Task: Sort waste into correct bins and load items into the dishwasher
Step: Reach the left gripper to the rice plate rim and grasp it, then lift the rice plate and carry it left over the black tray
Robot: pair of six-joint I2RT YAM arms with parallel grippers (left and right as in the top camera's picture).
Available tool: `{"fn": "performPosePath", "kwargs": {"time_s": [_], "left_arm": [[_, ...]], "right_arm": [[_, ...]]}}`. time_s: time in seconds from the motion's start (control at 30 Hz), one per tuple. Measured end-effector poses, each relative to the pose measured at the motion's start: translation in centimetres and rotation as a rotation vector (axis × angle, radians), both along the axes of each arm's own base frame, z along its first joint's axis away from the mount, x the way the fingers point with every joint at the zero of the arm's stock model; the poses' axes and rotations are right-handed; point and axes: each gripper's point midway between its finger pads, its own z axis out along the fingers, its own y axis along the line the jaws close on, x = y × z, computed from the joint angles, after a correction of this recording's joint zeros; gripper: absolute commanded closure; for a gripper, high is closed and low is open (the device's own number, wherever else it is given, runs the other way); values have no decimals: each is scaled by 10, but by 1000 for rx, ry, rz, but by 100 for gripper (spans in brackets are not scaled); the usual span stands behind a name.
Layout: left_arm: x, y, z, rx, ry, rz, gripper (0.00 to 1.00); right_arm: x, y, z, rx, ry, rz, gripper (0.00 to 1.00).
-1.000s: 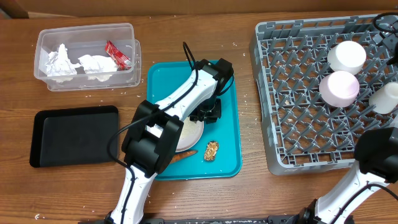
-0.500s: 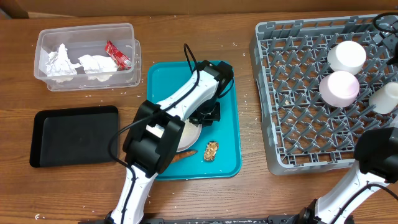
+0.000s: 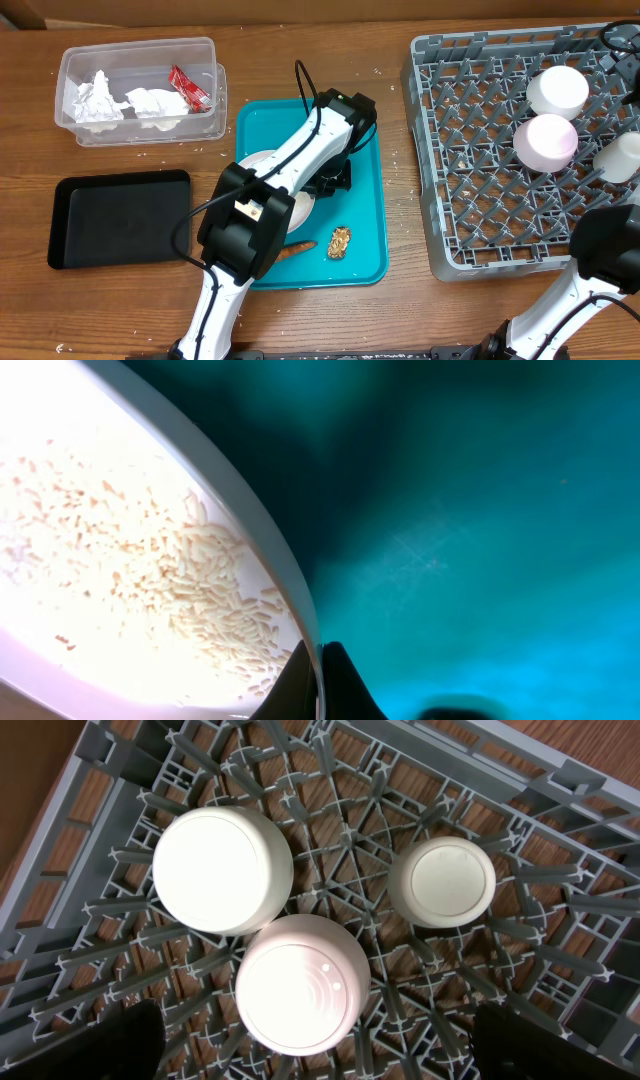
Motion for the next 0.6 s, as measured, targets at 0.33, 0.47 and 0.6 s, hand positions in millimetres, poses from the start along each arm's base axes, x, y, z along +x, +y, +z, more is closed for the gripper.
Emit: {"fn": "performPosePath", "kwargs": {"time_s": [0.33, 0.47, 0.6], "left_arm": [[6, 9, 24, 65, -31, 13, 96], [9, 17, 39, 115, -55, 25, 96], [10, 24, 52, 154, -70, 37, 96]], "right_arm": [[0, 0, 0, 1, -1, 1, 0], [0, 0, 0, 1, 0, 0, 0], [0, 0, 0, 0, -1, 0, 0]]}}
